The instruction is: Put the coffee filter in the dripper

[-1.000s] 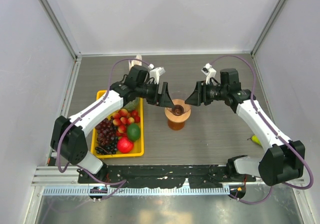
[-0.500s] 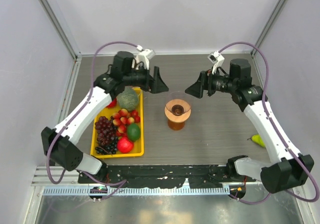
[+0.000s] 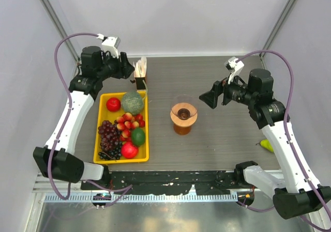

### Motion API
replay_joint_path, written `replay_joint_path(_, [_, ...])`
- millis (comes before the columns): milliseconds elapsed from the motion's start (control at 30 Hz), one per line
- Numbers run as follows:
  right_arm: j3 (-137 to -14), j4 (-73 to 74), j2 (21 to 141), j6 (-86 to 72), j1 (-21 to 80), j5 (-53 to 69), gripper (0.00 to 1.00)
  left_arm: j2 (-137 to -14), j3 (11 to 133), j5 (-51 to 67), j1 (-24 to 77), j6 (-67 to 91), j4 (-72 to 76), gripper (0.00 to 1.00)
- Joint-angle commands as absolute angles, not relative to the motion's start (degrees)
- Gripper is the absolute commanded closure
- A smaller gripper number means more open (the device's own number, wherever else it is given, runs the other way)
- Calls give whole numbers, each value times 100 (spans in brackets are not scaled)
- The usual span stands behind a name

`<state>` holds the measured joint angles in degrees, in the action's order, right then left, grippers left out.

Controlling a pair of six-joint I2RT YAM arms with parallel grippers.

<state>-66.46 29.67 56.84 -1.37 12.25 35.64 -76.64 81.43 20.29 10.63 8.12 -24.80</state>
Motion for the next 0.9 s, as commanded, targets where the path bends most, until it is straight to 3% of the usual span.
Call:
replay_joint_path(0, [-6504, 2892, 5625, 123, 1204, 3129, 7, -8199, 8279, 1460, 1028, 413, -1987, 49])
replay_joint_path(300, [-6372, 2848, 5651, 123, 1204, 3111, 6, -9991, 9438, 967, 932, 439, -2004, 64])
replay_joint_path(867, [-6258, 2733, 5713, 53, 1160, 3076, 6, -11988, 11197, 396, 826, 299, -2320, 66])
